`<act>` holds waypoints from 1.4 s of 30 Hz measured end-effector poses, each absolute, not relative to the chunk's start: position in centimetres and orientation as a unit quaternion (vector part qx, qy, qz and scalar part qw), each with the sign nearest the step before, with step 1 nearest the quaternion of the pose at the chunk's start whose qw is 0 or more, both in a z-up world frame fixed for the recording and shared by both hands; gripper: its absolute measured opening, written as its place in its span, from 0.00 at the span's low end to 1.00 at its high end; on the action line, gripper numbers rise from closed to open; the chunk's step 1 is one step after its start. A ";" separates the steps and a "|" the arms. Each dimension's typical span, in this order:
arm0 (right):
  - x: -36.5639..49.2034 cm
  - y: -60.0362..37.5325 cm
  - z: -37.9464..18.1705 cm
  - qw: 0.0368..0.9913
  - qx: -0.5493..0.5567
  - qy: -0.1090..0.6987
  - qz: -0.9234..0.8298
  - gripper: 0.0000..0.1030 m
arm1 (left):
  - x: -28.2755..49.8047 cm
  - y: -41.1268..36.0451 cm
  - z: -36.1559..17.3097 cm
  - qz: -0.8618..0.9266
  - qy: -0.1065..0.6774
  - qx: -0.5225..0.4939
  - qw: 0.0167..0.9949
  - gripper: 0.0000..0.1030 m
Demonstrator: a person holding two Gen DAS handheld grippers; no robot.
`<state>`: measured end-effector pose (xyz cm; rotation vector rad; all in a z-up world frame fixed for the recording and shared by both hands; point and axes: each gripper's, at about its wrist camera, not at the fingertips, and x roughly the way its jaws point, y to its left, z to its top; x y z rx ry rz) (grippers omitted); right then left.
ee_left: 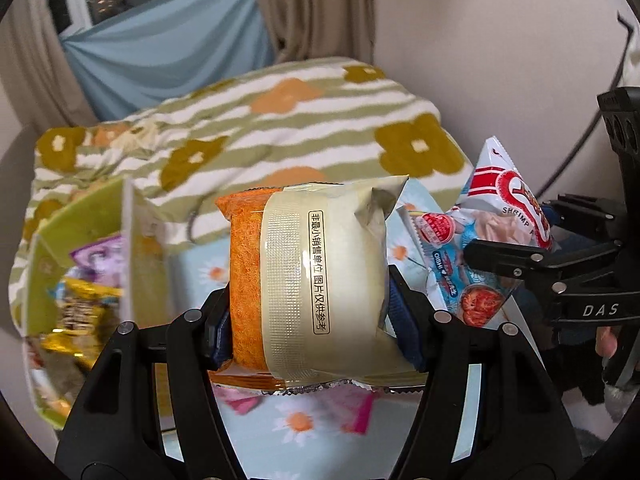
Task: Organize snacks
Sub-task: 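Carry both snacks over the yellow box and open both tools to drop them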
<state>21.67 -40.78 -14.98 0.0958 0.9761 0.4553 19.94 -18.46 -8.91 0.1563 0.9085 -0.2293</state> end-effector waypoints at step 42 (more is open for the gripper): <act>32.5 -5.7 -9.5 0.848 0.087 0.456 0.254 0.60 | 29.4 19.7 -12.5 -0.014 0.495 -0.023 0.869 1.00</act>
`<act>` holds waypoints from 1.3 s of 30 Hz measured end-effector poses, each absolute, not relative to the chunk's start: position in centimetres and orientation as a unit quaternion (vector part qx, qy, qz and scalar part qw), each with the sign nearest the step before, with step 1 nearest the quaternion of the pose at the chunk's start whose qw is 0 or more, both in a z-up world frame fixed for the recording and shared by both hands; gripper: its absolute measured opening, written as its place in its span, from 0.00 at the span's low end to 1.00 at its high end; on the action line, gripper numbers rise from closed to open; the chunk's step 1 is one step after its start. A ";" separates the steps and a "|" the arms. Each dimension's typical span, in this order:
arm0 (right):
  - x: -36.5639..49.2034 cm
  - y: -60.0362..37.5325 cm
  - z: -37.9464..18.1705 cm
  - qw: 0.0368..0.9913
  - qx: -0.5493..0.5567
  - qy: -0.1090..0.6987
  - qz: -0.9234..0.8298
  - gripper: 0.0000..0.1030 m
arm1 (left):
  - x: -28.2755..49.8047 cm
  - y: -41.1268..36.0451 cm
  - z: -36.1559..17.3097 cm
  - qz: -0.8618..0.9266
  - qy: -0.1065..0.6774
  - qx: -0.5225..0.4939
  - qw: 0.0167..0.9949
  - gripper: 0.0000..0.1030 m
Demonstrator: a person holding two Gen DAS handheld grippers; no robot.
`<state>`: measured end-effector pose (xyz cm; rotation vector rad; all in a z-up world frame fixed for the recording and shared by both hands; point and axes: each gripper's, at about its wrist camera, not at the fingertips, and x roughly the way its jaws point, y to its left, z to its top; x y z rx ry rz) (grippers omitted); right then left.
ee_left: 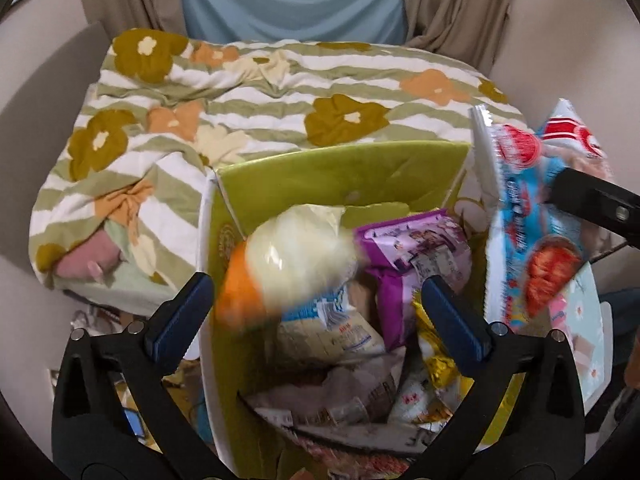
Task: Organize snacks
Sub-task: 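Carry both snacks over the yellow box and open both tools to drop them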
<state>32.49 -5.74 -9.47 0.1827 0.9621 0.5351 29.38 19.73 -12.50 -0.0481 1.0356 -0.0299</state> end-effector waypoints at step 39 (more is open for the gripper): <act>31.1 -4.8 -8.8 0.862 0.059 0.413 0.288 1.00 | 21.7 19.7 -7.0 0.043 0.462 -0.030 0.886 1.00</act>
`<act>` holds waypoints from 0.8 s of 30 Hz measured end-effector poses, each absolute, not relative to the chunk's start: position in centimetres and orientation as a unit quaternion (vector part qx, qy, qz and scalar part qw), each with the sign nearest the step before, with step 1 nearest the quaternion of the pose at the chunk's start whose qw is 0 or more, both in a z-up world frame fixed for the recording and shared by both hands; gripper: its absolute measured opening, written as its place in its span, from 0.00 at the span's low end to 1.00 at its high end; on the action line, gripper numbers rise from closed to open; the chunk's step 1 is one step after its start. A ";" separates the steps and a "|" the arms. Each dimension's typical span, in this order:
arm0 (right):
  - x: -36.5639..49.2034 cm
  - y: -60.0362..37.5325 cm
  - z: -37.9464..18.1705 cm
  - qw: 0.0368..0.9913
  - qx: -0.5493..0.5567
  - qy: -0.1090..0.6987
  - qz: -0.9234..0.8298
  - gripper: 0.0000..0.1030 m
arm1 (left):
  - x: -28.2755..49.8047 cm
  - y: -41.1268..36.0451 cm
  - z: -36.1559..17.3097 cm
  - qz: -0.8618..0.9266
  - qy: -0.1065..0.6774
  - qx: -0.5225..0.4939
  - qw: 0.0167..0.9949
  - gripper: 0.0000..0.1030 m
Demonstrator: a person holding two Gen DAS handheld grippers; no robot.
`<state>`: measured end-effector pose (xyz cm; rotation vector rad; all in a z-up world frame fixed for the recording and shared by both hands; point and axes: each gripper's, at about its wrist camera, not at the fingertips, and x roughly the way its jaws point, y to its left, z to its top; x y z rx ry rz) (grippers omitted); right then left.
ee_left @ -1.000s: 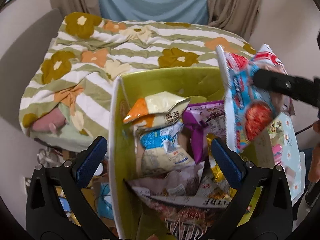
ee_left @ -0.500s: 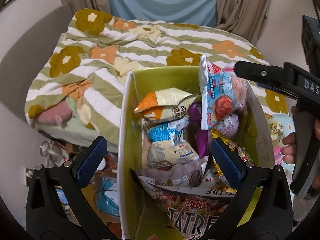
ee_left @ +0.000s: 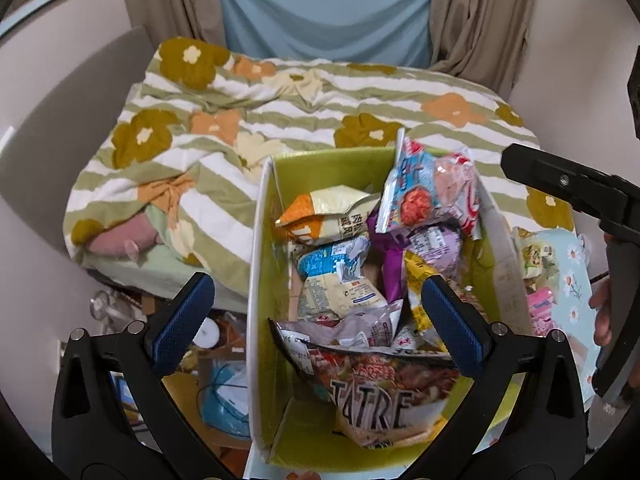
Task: Organize snacks
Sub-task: 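Carry both snacks over the yellow box and open both tools to drop them, then move both tools back toward the pink snack bags on the table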
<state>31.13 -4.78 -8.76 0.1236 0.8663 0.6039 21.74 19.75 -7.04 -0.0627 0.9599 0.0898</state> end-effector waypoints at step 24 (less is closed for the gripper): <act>17.9 -22.4 -2.7 0.921 0.047 0.349 0.168 1.00 | 16.0 2.2 -4.0 -0.104 0.421 0.027 0.901 1.00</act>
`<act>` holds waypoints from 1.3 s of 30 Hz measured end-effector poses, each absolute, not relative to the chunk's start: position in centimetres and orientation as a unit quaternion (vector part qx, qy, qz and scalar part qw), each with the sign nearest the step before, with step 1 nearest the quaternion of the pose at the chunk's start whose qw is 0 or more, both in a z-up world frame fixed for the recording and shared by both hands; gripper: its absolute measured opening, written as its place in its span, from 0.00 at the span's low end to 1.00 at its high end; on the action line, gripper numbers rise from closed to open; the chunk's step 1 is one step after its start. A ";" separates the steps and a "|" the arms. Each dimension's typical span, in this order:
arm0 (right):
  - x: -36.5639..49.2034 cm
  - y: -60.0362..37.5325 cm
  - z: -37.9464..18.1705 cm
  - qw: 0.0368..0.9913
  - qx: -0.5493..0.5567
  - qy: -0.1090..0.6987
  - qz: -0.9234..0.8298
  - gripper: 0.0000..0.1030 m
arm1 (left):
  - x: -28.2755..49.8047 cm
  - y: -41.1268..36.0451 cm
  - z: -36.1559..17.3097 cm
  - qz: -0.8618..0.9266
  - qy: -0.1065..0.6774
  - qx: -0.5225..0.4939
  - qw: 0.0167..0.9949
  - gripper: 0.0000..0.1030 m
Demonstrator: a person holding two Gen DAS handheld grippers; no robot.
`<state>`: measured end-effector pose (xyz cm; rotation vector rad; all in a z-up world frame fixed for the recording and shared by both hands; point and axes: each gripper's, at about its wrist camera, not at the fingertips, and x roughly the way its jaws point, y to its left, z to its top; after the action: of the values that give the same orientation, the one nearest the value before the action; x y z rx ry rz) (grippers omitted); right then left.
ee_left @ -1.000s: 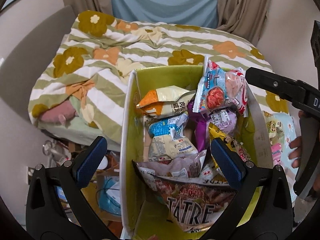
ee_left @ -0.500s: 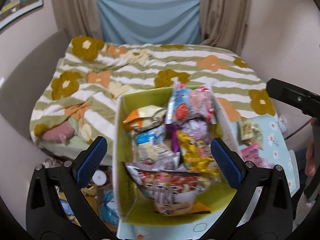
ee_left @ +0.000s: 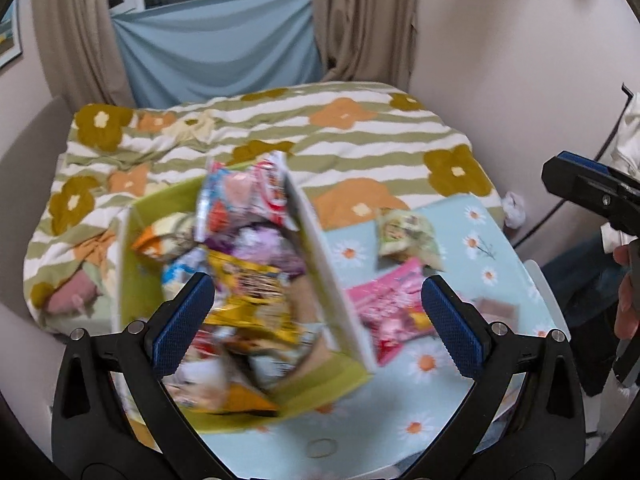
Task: Organize snacks
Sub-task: 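Move both tools back toward the pink snack bags on the table, then grasp the pink striped candy bag with the left tool while the right tool grasps the white-pink bag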
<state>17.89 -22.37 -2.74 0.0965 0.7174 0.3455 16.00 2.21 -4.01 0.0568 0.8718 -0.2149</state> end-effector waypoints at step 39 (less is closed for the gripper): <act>21.6 -31.9 -25.2 0.765 0.007 0.503 0.402 1.00 | 22.4 -12.8 -23.0 0.076 0.551 0.079 0.828 0.80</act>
<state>21.57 -31.86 -25.18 0.0145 1.0942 0.8732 22.44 -12.78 -23.02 0.1687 1.1691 0.1621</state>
